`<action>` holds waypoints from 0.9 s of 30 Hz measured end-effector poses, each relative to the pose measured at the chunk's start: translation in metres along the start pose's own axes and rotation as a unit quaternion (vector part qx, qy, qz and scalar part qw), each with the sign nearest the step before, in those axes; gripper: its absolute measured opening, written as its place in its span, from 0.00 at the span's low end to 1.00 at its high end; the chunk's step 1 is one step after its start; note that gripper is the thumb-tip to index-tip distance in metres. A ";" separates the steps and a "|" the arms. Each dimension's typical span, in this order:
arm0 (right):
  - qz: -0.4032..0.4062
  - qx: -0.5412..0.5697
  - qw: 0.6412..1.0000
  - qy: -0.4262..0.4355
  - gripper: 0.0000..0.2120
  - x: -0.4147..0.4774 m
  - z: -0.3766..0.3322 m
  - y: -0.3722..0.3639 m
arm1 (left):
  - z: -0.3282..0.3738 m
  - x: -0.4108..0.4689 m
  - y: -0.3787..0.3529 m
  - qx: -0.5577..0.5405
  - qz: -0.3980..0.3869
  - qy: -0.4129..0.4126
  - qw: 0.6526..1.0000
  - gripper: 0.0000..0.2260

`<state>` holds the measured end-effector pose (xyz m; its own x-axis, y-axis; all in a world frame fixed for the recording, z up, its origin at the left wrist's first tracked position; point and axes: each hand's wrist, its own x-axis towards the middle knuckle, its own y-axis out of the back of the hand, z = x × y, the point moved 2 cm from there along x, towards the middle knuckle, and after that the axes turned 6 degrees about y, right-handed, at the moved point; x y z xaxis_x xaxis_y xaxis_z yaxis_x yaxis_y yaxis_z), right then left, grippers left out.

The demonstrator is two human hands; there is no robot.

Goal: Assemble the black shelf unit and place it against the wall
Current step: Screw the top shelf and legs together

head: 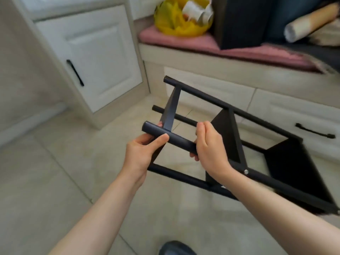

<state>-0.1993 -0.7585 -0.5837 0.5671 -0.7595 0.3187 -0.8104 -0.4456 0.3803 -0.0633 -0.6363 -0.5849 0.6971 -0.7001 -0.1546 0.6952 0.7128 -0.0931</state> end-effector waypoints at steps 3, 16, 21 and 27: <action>-0.053 -0.055 0.997 -0.021 0.14 -0.014 0.032 -0.021 | -0.051 -0.001 0.015 -0.043 0.009 0.055 0.998 0.29; -0.163 -0.146 0.974 -0.068 0.14 -0.072 0.109 -0.048 | -0.166 -0.032 0.039 -0.028 0.009 0.197 0.980 0.30; -0.202 -0.145 0.965 -0.085 0.17 -0.090 0.115 -0.048 | -0.179 -0.041 0.052 0.051 0.005 0.168 0.985 0.25; -0.230 -0.140 0.956 -0.117 0.14 -0.101 0.116 -0.044 | -0.176 -0.051 0.055 0.132 -0.010 0.134 0.982 0.22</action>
<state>-0.2383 -0.7169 -0.7329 0.7789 -0.6140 -0.1279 -0.3938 -0.6375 0.6622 -0.0911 -0.5541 -0.7554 0.6372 -0.6518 -0.4112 0.7535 0.6389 0.1551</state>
